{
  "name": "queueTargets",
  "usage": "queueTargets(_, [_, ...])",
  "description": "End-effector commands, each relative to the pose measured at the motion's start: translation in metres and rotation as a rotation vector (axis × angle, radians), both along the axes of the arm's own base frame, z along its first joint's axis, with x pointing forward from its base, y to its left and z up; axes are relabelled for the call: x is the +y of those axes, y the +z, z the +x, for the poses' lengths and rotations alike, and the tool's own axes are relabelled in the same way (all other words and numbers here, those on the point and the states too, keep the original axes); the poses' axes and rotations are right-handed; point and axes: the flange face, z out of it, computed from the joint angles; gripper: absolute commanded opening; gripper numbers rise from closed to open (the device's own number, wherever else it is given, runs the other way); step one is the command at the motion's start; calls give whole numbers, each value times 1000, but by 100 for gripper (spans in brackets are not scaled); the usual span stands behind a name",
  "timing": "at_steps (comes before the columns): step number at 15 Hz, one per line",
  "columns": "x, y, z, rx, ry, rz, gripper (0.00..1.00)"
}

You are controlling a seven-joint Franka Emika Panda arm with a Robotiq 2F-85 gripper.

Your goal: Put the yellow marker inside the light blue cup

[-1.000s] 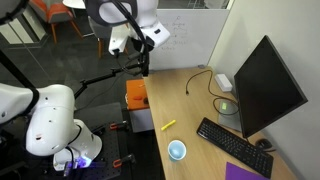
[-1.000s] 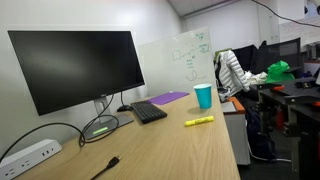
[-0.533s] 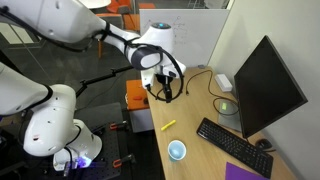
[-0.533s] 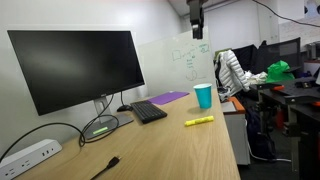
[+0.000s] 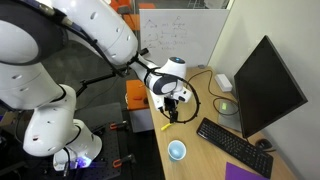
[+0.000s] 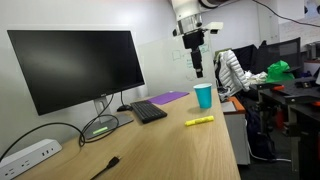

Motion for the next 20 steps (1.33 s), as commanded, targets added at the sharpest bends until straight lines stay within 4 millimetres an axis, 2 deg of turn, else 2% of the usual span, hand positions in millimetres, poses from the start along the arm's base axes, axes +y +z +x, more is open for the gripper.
queueTargets(1, [1, 1, 2, 0, 3, 0, 100])
queueTargets(4, [2, 4, 4, -5, 4, -1, 100])
queueTargets(5, [6, -8, 5, 37, 144, 16, 100])
queueTargets(8, [18, -41, 10, 52, 289, 35, 100])
queueTargets(13, [32, -108, 36, 70, 350, 97, 100])
queueTargets(18, [30, -150, 65, 138, 382, 130, 100])
queueTargets(20, [29, -162, 71, 157, 378, 138, 91])
